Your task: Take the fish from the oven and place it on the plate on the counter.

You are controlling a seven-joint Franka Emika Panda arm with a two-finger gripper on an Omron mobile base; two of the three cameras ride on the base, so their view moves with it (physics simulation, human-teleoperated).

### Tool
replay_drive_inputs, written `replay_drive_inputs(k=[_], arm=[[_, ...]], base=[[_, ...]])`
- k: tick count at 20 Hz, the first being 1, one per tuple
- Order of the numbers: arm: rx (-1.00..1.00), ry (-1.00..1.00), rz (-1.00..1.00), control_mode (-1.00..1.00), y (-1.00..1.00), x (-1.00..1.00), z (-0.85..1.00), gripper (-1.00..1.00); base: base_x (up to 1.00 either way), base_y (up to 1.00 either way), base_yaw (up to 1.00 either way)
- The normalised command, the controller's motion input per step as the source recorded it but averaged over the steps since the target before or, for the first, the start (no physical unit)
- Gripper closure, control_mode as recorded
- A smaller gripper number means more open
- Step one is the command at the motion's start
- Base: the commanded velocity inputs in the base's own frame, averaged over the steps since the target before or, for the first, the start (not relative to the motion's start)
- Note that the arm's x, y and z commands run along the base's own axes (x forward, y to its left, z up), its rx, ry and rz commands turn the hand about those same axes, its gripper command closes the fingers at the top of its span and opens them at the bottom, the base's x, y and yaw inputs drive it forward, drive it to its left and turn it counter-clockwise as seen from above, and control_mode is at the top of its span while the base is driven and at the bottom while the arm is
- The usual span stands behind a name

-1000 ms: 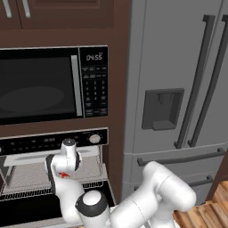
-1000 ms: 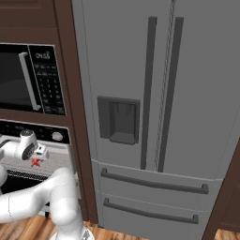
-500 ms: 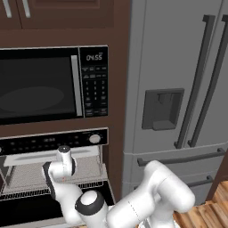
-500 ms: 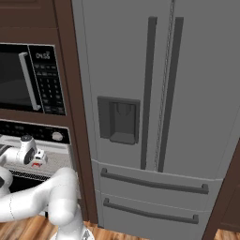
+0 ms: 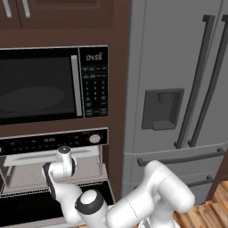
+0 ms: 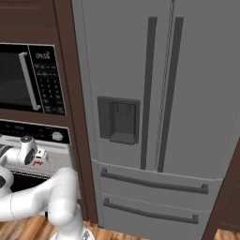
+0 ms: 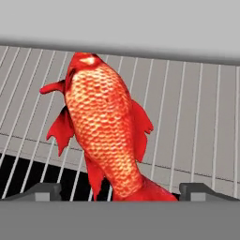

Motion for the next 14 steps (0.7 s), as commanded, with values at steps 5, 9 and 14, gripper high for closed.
replay_drive_inputs(k=[5,9,14], arm=[[0.01,0.00,0.00,-1.00,0.00,-0.08,0.05,-1.00],[0.00,-0.05,0.00,-1.00,0.00,0.06,-0.05,-1.00],[-0.01,-0.08,0.00,-1.00,0.00,0.00,-0.80,1.00]], base=[[0.00,0.00,0.00],[0.00,0.00,0.00],[0.00,0.00,0.00]])
